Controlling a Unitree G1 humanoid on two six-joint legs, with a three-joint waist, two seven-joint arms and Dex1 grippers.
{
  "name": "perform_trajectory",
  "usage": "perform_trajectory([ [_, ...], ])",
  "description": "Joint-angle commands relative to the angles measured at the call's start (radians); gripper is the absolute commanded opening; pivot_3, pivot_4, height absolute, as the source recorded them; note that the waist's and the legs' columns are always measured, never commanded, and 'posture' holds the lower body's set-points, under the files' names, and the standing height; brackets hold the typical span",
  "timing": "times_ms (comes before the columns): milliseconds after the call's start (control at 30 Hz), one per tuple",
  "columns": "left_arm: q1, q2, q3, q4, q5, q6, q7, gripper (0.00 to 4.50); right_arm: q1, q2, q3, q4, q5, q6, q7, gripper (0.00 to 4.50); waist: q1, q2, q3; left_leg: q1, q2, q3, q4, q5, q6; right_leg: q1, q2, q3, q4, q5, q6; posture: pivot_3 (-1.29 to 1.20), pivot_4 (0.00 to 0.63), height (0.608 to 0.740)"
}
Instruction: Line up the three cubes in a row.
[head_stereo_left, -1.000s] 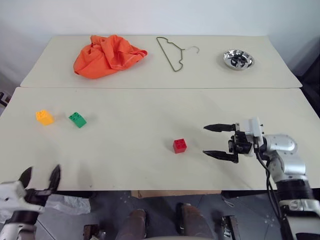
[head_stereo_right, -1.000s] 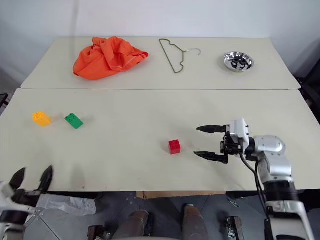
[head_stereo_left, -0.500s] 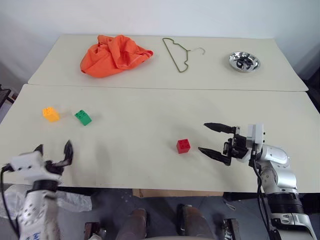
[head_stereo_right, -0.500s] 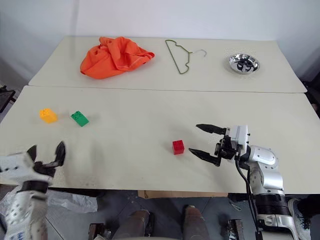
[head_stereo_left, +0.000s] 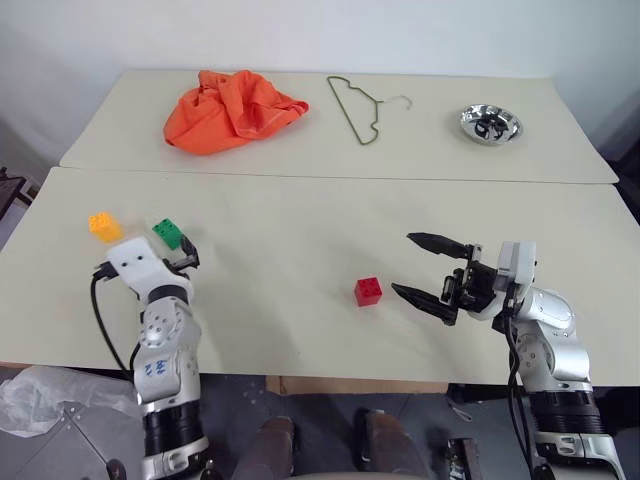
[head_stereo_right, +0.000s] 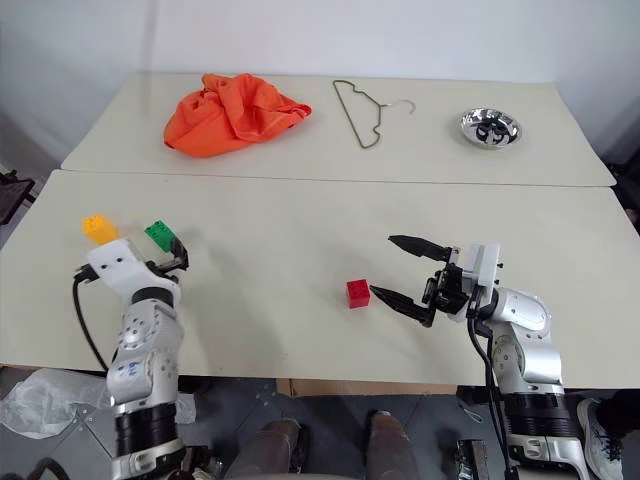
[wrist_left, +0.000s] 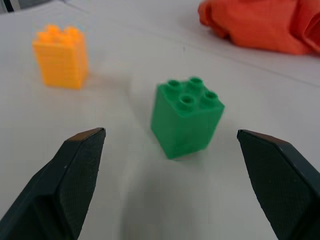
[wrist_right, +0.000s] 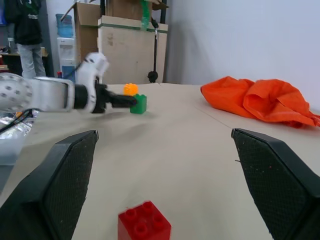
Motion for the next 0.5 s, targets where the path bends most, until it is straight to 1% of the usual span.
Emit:
perform_trajectory([
  [33,-0.062,0.009,-0.023,0.049,0.042,-0.037,0.015,4.5,0.015,-0.006,-0.002,-0.058,0.022,0.02,-0.013,4.48,0.0,0.0,0.0,0.0,0.0,0.0,0.0,0.0,0.0,0.0,0.0,0.0,0.0,0.0,0.0,0.0,0.15,0.74],
  [167,-0.103,0.014,-0.043,0.105,0.095,-0.048,0.048,4.5,0.032,-0.004,0.003,-0.084,0.023,0.037,-0.024,4.48,0.0,0.0,0.0,0.0,0.0,0.0,0.001,0.0,0.0,0.0,0.0,0.0,0.0,0.0,0.0,0.0,0.15,0.74],
  [300,-0.122,-0.001,-0.029,0.131,0.107,-0.072,0.088,4.5,0.05,-0.005,0.004,-0.094,0.019,0.043,-0.03,4.48,0.0,0.0,0.0,0.0,0.0,0.0,0.002,0.0,0.0,0.0,0.0,0.0,0.0,0.0,0.0,0.0,0.15,0.74],
  [400,-0.126,-0.005,-0.024,0.143,0.102,-0.106,0.097,3.91,0.056,-0.009,0.003,-0.093,0.017,0.045,-0.032,4.5,0.0,0.0,0.0,0.0,0.0,0.0,0.002,0.0,0.0,0.0,0.0,0.0,0.0,0.0,0.0,0.0,0.15,0.74],
  [500,-0.13,0.01,-0.014,0.156,0.094,-0.133,0.09,2.97,0.059,-0.011,0.003,-0.088,0.013,0.044,-0.034,4.5,0.001,0.0,0.0,-0.001,0.0,0.0,0.002,0.0,0.0,0.0,-0.001,0.0,0.0,0.0,0.0,0.0,0.15,0.74],
])
